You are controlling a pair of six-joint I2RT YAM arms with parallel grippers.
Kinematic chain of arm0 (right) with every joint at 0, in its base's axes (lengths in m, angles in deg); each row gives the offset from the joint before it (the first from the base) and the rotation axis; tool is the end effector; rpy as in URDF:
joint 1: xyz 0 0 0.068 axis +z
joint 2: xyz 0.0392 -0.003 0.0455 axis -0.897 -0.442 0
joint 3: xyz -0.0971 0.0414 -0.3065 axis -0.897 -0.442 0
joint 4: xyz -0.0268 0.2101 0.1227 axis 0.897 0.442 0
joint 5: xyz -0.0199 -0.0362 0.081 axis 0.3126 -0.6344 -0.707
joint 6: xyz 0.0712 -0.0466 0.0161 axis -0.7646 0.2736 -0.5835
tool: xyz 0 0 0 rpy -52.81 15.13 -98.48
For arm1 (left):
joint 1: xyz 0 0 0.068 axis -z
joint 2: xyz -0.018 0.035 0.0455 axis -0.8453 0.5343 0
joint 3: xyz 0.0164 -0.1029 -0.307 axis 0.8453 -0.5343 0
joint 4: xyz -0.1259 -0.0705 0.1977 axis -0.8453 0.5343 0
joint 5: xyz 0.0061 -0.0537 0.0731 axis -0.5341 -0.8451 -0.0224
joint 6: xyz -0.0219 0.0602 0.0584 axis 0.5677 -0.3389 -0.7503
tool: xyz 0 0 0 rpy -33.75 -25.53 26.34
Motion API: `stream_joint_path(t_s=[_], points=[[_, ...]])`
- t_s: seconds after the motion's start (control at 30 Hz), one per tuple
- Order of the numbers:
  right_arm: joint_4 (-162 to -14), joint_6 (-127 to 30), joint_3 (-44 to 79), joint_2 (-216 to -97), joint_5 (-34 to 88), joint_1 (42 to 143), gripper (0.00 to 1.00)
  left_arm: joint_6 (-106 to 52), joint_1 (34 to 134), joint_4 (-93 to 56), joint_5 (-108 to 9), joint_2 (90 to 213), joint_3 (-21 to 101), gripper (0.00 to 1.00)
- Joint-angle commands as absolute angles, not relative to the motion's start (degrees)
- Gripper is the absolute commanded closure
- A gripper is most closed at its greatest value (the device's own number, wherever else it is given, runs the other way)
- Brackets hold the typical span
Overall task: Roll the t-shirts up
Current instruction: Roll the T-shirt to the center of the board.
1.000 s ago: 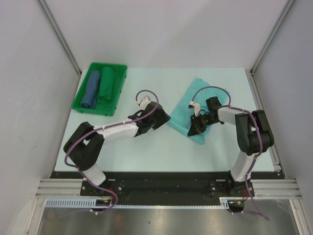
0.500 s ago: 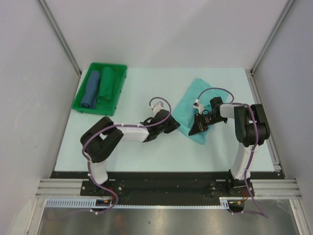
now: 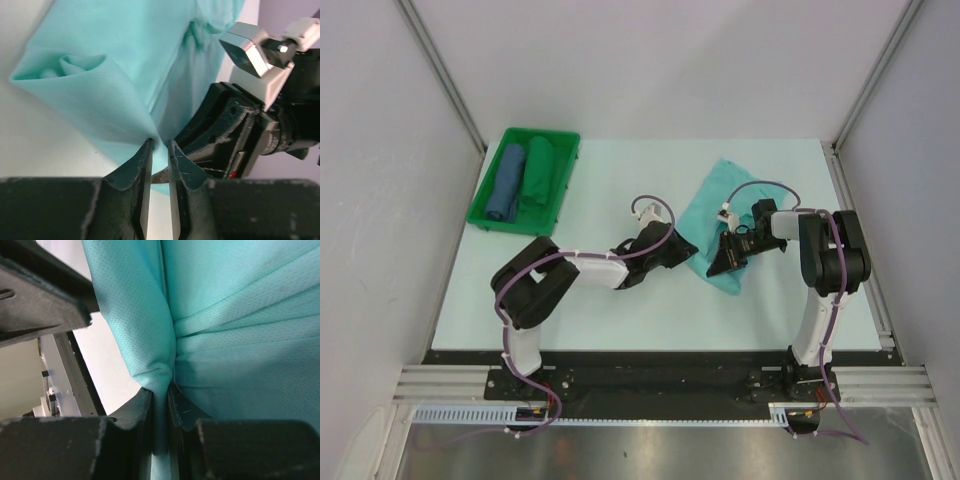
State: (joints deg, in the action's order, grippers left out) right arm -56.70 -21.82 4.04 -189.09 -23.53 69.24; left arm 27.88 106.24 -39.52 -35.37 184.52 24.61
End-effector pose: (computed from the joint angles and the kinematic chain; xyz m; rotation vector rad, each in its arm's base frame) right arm 0.3418 0.0980 0.1497 -0.6451 2.4839 1.3896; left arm 0.2977 -0.3248 0.1982 -0.4267 2.2354 -1.0647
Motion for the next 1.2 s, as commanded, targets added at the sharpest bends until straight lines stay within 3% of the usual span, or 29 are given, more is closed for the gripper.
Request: stream_joint_path(t_s=[0.0, 0.2, 0.5, 0.6, 0.83, 1.17], points=[[-55.04, -21.39, 5.19, -190.50, -20.09, 68.78, 0.84, 29.28, 107.19, -44.21, -37.24, 182.13, 24.94, 0.78], [-55.04, -21.83, 5.63, -190.50, -19.66, 68.77, 0.84, 30.51, 107.28, -44.47, -37.77, 185.30, 26.44, 0.80], [-54.34, -21.48, 5.90, -190.06, -19.92, 68.43, 0.83, 31.13, 106.49, -32.43, -32.58, 190.57, 32.58, 0.83], [-53.73, -20.95, 5.99, -189.80, -19.74, 68.42, 0.80, 32.09, 106.31, -28.04, -30.30, 191.63, 34.61, 0.84], [-50.66, -18.67, 6.07, -186.99, -19.65, 67.11, 0.56, 33.32, 106.13, -18.46, -28.28, 192.68, 38.91, 0.85], [-42.66, -11.47, 6.07, -183.55, -18.60, 64.20, 0.55, 33.06, 105.87, -17.04, -28.98, 194.18, 40.33, 0.86]])
